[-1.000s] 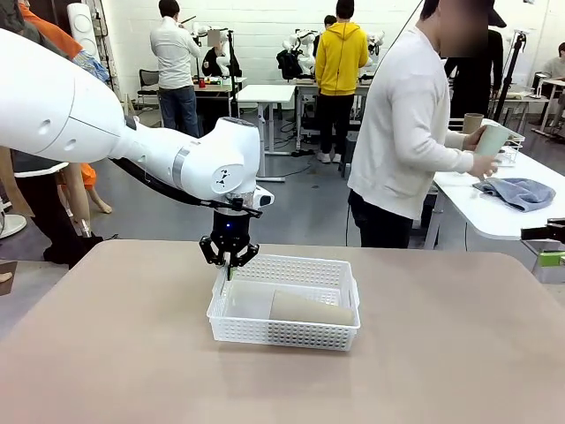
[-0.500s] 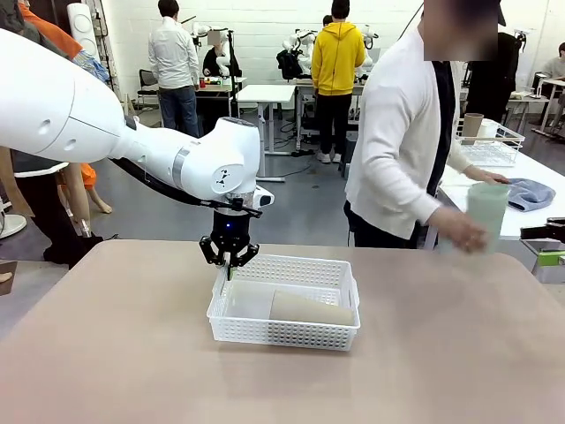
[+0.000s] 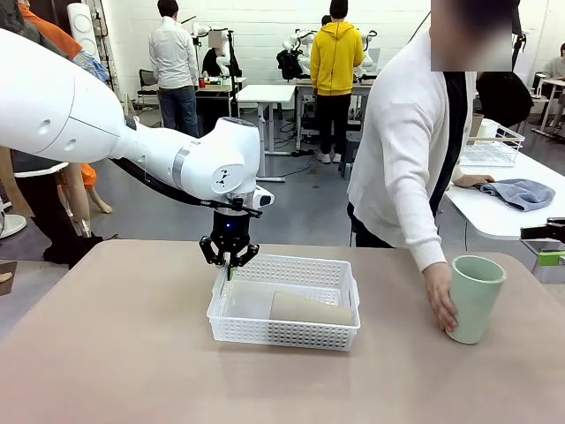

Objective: Clean and organize the cups into the basket.
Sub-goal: Pick up the Reusable plastic cup from the right side of the table and stack it inside the Organizing basket in the center of the table.

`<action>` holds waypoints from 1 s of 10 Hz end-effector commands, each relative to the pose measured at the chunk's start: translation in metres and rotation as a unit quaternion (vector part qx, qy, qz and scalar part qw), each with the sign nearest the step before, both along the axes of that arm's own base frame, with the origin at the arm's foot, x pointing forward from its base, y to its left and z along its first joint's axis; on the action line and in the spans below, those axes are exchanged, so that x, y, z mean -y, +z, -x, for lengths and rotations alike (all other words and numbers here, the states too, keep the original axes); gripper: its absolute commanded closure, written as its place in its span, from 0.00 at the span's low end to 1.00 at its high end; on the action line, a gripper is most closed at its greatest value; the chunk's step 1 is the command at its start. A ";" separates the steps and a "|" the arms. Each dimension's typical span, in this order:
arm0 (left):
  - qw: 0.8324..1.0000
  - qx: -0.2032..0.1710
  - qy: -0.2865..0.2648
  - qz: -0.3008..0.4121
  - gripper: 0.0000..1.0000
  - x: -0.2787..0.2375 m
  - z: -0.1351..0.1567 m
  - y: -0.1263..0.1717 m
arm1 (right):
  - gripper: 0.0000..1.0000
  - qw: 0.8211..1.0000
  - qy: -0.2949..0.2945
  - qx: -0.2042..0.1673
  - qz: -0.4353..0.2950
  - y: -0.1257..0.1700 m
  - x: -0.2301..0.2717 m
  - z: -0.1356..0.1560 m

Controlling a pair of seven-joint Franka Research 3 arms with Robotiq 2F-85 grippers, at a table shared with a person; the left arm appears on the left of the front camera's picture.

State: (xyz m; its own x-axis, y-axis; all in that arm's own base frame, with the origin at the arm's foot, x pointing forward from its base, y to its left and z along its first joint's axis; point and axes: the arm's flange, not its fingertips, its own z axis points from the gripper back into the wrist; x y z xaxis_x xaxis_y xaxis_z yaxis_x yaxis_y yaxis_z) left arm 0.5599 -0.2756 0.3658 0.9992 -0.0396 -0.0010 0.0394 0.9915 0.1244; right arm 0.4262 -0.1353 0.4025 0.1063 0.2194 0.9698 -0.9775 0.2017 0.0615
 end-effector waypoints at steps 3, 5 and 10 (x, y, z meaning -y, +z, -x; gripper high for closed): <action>1.000 0.003 -0.002 -0.005 1.00 -0.001 0.000 0.000 | 0.00 1.000 0.002 -0.001 -0.005 0.000 0.001 0.001; 1.000 0.003 -0.002 -0.005 1.00 -0.001 0.000 0.000 | 0.00 1.000 0.002 -0.001 -0.005 0.000 0.001 0.001; 1.000 0.003 -0.002 -0.005 1.00 -0.001 0.000 0.000 | 0.00 1.000 0.008 -0.011 0.010 -0.017 0.006 -0.003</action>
